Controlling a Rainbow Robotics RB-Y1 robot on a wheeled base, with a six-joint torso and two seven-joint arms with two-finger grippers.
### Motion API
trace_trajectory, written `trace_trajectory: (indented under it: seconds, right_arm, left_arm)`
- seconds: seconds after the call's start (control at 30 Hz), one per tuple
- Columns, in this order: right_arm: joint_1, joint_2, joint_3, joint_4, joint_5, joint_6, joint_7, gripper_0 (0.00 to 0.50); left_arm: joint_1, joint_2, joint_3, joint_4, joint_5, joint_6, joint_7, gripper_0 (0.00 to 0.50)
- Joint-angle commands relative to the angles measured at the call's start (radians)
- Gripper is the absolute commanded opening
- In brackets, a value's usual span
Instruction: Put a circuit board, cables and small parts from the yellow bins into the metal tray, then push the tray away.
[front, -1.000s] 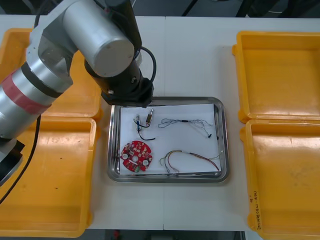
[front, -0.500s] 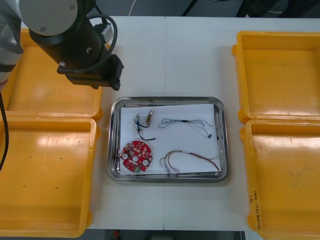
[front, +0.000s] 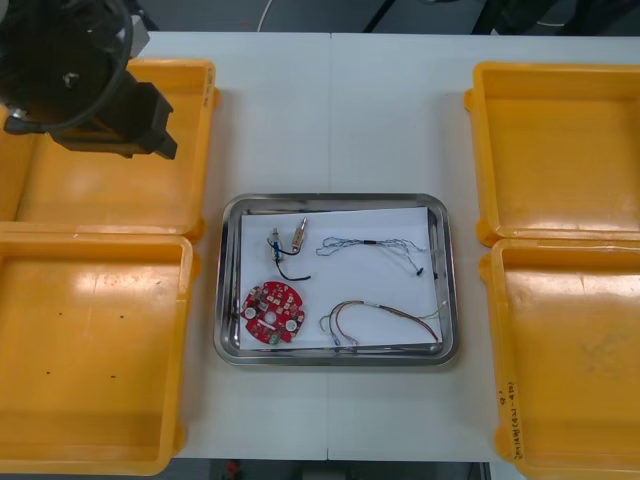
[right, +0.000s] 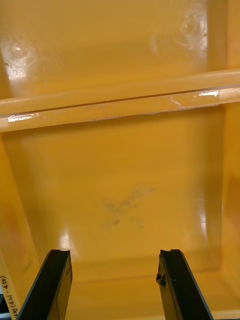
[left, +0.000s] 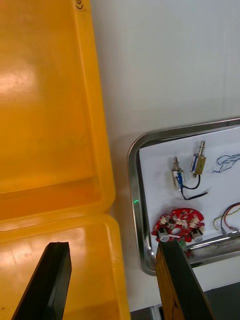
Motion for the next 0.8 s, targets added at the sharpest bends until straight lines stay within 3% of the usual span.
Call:
trace_trajectory:
  seconds: [0.03, 0.43, 0.6, 0.8]
  right_arm:
    - [0.014, 0.005, -0.013, -0.026, -0.010, 0.003, -0.049, 0.500]
    - [0.016, 0.005, -0.013, -0.026, -0.013, 0.003, -0.052, 0.500]
    - [0.014, 0.004, -0.013, -0.028, -0.019, 0.003, -0.053, 0.500]
    - [0.011, -0.036, -0.008, -0.036, -0.048, 0.003, -0.055, 0.500]
  left_arm:
    - [0.075, 0.073, 0.077, -0.079, 0.020, 0.008, -0.087, 0.500]
    - [0.243, 0.125, 0.214, -0.166, 0.009, 0.008, -0.126, 0.500]
    - [0.312, 0.136, 0.249, -0.192, -0.036, 0.008, -0.173, 0.500]
    - [0.368, 0.147, 0.267, -0.208, -0.057, 0.008, -0.187, 0.500]
